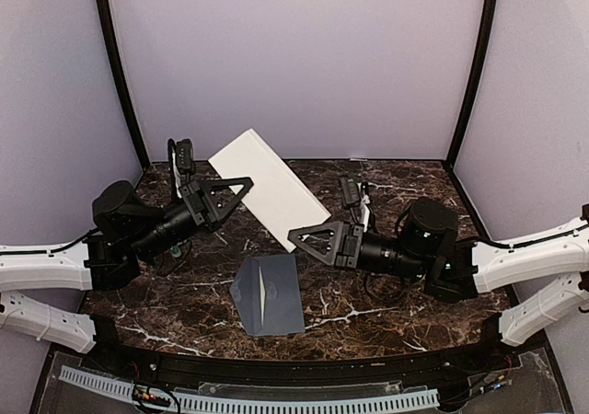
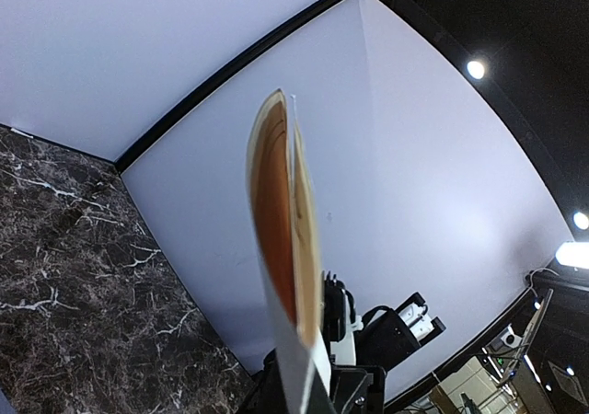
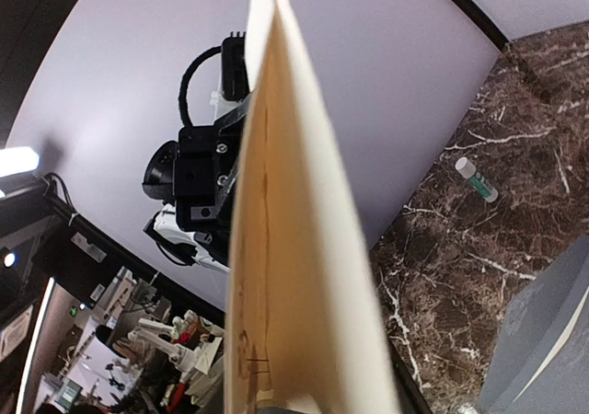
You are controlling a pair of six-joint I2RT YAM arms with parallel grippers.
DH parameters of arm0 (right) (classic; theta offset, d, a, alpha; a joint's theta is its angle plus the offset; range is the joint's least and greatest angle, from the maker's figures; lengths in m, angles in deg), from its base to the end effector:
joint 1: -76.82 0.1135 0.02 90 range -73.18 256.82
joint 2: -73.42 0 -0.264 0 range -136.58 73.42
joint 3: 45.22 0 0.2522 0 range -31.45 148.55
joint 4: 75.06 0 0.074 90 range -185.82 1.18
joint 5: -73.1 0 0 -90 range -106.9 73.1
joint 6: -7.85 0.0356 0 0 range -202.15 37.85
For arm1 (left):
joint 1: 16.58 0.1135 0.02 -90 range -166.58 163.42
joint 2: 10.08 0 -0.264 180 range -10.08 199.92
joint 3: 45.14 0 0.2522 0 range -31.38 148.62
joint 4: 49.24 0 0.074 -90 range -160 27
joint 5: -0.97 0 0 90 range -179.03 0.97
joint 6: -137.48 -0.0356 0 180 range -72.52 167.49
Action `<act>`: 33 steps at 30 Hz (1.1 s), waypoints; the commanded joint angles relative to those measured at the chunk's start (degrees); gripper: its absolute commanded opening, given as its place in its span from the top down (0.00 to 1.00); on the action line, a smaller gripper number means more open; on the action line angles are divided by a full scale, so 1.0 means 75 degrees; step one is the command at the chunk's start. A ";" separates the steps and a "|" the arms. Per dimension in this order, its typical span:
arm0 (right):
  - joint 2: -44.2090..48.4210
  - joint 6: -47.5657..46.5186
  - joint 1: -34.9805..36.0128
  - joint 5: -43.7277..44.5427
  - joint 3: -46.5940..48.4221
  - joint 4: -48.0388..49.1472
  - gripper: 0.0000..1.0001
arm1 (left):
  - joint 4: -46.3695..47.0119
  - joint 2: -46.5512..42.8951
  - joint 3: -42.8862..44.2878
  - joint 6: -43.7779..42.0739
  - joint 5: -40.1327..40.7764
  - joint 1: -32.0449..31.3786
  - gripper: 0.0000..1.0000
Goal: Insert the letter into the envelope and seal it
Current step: Fold the letter.
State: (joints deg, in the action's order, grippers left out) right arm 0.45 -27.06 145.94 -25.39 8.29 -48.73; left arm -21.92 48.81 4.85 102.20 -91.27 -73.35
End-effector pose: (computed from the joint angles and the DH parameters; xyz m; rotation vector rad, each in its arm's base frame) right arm 0.0981 0.2718 0.2950 -0.3594 1.7204 1.8064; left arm 0.1286 -0.1988 0.3351 0.0651 1.4467 -1.6756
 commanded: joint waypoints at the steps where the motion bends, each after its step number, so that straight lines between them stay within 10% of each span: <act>1: 0.0027 0.0272 0.0047 0.0374 -0.0013 0.0529 0.88 | 0.0216 -0.0233 -0.0079 0.0032 0.0029 0.0028 1.00; 12: 0.0270 0.0516 -0.0031 0.0668 -0.0073 -0.0069 0.99 | 0.0085 -0.0457 -0.0112 0.0034 -0.0127 0.0051 1.00; 17: -0.0101 0.0116 0.0059 -0.0187 0.0309 0.0400 0.69 | 0.0332 -0.0263 -0.0094 0.0103 -0.0138 0.0053 1.00; 23: -0.0376 -0.0083 0.0210 -0.0328 0.0582 0.0414 0.56 | 0.0649 -0.0051 -0.0086 0.0179 -0.0173 0.0057 1.00; 33: -0.0680 0.0162 0.0281 -0.0282 0.0466 0.1004 0.71 | 0.0687 -0.0013 -0.0090 0.0236 -0.0182 0.0052 1.00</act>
State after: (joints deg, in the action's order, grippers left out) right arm -4.34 -26.06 147.38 -27.60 11.18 -46.37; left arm -19.30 49.01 4.43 103.69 -92.43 -73.31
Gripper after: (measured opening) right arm 0.326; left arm 0.009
